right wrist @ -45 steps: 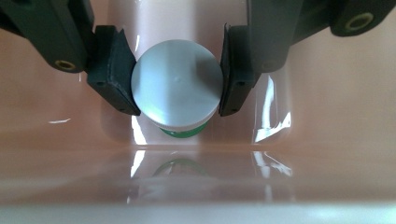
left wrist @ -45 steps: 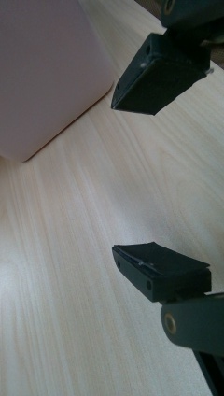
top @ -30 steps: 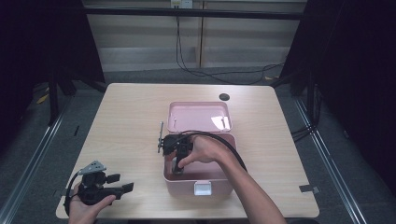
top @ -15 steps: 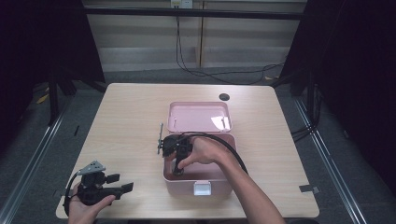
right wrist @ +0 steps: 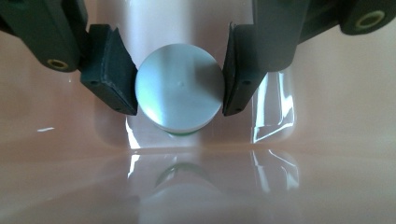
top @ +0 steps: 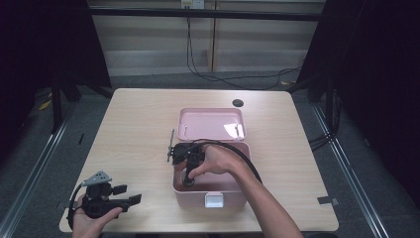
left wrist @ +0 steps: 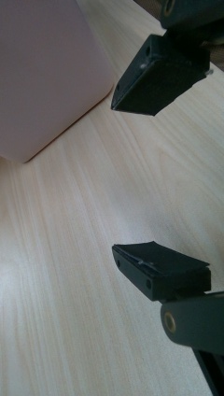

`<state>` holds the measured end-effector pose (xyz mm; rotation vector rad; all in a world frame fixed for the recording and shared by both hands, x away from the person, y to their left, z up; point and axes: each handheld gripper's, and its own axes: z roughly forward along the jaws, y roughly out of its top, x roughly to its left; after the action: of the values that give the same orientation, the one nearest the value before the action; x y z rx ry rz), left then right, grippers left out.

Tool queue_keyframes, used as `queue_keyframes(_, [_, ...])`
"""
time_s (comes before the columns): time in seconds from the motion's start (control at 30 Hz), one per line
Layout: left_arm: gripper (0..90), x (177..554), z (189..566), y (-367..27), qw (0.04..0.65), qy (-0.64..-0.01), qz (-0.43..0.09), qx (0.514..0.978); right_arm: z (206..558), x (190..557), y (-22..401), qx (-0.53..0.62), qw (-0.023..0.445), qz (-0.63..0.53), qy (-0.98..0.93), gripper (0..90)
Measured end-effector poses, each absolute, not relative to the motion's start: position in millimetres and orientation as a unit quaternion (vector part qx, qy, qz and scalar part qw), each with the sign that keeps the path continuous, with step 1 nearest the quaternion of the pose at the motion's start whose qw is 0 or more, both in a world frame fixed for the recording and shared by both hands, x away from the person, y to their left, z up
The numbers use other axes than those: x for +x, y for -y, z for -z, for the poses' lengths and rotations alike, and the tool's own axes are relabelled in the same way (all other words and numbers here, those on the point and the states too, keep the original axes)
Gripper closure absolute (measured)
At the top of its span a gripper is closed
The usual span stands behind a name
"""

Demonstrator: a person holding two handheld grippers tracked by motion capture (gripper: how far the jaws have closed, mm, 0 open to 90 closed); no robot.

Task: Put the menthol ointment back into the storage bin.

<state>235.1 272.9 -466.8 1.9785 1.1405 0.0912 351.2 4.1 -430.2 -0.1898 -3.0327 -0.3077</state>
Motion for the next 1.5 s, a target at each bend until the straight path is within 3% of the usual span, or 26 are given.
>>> queue_keyframes(0.4, [25.4, 235, 467, -273, 0.415, -0.454, -0.036, 0.787, 416, 349, 8, -0.083, 0.035, 0.131, 0.987, 34.3])
queue_keyframes(0.8, [25.3, 235, 467, -273, 0.416, -0.455, -0.036, 0.787, 397, 342, 32, -0.121, 0.022, 0.187, 0.975, 32.9])
queue_keyframes(1.5, [25.2, 235, 467, -274, 0.415, -0.459, -0.036, 0.784, 375, 327, 103, -0.219, -0.044, 0.289, 0.931, 31.6])
